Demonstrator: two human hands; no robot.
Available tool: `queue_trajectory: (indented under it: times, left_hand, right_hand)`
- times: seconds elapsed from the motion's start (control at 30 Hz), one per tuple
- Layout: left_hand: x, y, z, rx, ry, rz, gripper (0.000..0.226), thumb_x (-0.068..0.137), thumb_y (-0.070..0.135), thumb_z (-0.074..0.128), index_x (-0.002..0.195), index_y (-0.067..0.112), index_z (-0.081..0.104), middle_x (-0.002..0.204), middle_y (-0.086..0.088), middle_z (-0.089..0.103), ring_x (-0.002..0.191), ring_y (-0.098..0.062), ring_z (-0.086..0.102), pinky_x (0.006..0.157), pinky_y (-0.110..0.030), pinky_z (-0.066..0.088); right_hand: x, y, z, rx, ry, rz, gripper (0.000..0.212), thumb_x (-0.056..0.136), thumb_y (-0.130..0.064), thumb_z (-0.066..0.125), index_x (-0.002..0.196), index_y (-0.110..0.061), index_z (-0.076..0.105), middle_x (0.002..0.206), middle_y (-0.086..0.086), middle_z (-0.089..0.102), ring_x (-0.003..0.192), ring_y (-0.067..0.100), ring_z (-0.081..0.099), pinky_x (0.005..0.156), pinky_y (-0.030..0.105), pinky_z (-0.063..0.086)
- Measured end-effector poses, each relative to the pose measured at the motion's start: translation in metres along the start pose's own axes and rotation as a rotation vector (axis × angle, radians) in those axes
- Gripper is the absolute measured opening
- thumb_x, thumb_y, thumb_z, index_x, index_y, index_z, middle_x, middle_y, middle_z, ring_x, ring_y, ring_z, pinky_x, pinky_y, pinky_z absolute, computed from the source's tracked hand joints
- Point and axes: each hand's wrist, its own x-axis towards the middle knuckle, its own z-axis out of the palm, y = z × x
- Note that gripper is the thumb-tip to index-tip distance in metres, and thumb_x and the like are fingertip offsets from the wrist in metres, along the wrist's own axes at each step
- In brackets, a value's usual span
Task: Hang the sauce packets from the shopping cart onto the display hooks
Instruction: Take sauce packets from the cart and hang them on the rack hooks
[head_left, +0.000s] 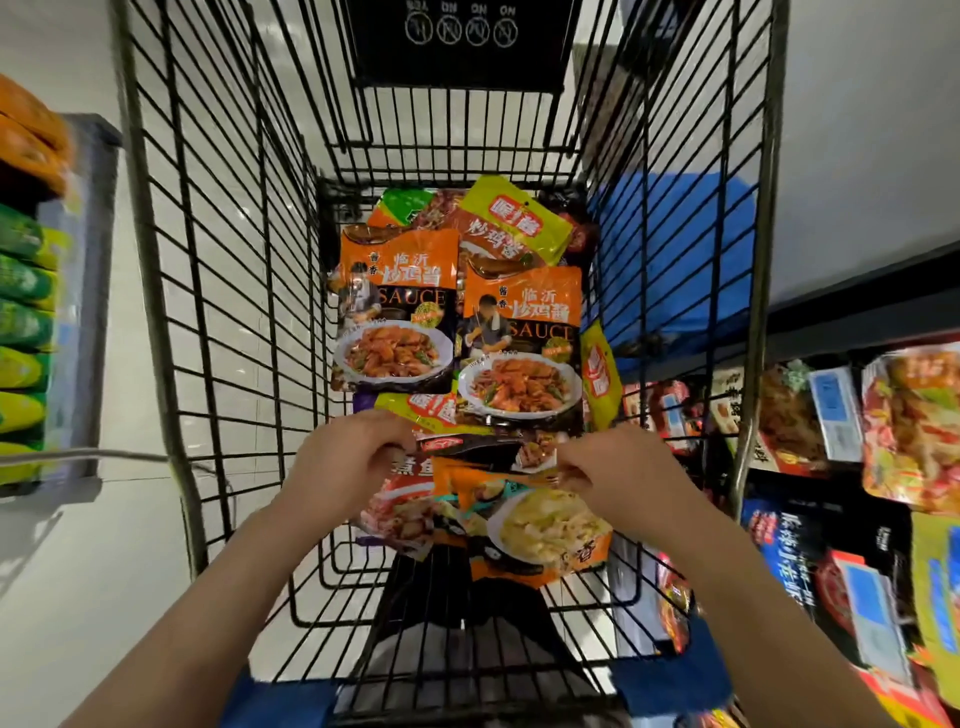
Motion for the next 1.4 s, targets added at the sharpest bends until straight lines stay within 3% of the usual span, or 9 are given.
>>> queue_trajectory:
  times: [0.2,0.3,0.47,0.57,0.87,1.03,1.13,1.23,1.4]
  left_hand:
    - [-0.025,0.012,-0.001,-0.08,0.028,0.052,0.023,0.077,0.003,0.064,0.088,0.021,0.073,0.09,0.006,0.067,0.081,-0.019,0.066,0.066,-0.018,0.042]
    - [-0.034,0.024,0.002,-0.133,0.069,0.101,0.026,0.076,0.002,0.062,0.089,0.022,0.072,0.088,0.013,0.063,0.082,-0.006,0.059,0.066,-0.008,0.035]
    - [-0.042,0.029,0.003,-0.225,0.108,0.08,0.025,0.086,0.029,0.048,0.092,0.024,0.071,0.09,0.018,0.061,0.084,-0.006,0.059,0.07,-0.022,0.047]
    - [-0.028,0.027,-0.003,-0.031,0.17,0.023,0.015,0.083,0.014,0.065,0.09,0.025,0.073,0.088,0.012,0.066,0.08,-0.015,0.065,0.06,-0.021,0.043]
    - [0.023,0.021,-0.015,0.198,0.117,-0.121,0.017,0.088,0.015,0.06,0.102,0.018,0.07,0.102,-0.003,0.069,0.09,-0.029,0.063,0.067,-0.033,0.044]
    - [0.021,-0.001,-0.048,0.37,0.417,0.027,0.025,0.086,0.024,0.054,0.103,0.01,0.065,0.105,-0.012,0.064,0.1,-0.036,0.059,0.086,-0.046,0.043]
    - [0.015,-0.019,-0.075,0.553,0.518,-0.054,0.037,0.085,0.026,0.053,0.119,0.011,0.058,0.132,-0.017,0.051,0.13,-0.036,0.038,0.11,-0.05,0.019]
    - [0.023,-0.024,-0.089,0.617,0.492,-0.139,0.054,0.083,0.026,0.06,0.134,0.015,0.047,0.152,-0.016,0.027,0.142,-0.035,0.014,0.114,-0.052,0.004]
    - [0.046,-0.036,-0.109,0.529,0.537,-0.231,0.069,0.079,0.033,0.066,0.141,0.015,0.041,0.156,-0.017,0.009,0.143,-0.034,0.003,0.114,-0.051,0.012]
  right_hand:
    - [-0.015,-0.012,0.012,0.121,0.133,0.024,0.051,0.093,-0.028,0.052,0.141,-0.034,0.034,0.1,-0.002,0.067,0.093,0.022,0.061,0.081,0.03,0.043]
    - [-0.022,-0.01,0.013,0.118,0.113,-0.039,0.04,0.095,-0.022,0.046,0.134,-0.036,0.048,0.112,0.0,0.063,0.104,0.022,0.058,0.085,0.031,0.045]
    - [-0.035,-0.01,0.029,0.136,0.04,-0.016,0.035,0.098,-0.022,0.039,0.125,-0.035,0.056,0.117,-0.002,0.058,0.108,0.023,0.052,0.081,0.035,0.047]
    - [-0.039,-0.016,0.033,0.189,0.1,0.027,0.034,0.095,-0.02,0.046,0.127,-0.028,0.055,0.117,0.0,0.06,0.109,0.025,0.054,0.082,0.038,0.048]
    - [-0.008,-0.011,0.024,0.021,0.137,0.145,0.015,0.094,-0.017,0.043,0.092,-0.019,0.057,0.088,0.001,0.056,0.088,0.024,0.056,0.061,0.03,0.034]
    - [0.041,-0.005,0.021,-0.069,0.043,0.241,0.019,0.089,-0.006,0.047,0.079,-0.02,0.038,0.065,-0.005,0.033,0.071,0.022,0.047,0.058,0.031,0.034]
    - [0.073,0.005,0.011,0.051,-0.067,0.262,0.007,0.09,-0.027,0.054,0.091,-0.021,0.05,0.083,-0.002,0.05,0.094,0.024,0.058,0.072,0.034,0.044]
    - [0.114,0.019,-0.011,0.28,-0.139,0.281,0.06,0.079,-0.062,0.06,0.124,-0.023,0.051,0.12,-0.002,0.056,0.108,0.022,0.055,0.082,0.035,0.046]
    - [0.222,0.05,-0.025,0.428,-0.028,0.322,0.063,0.087,-0.042,0.06,0.14,-0.017,0.036,0.142,0.006,0.042,0.124,0.027,0.046,0.099,0.039,0.043]
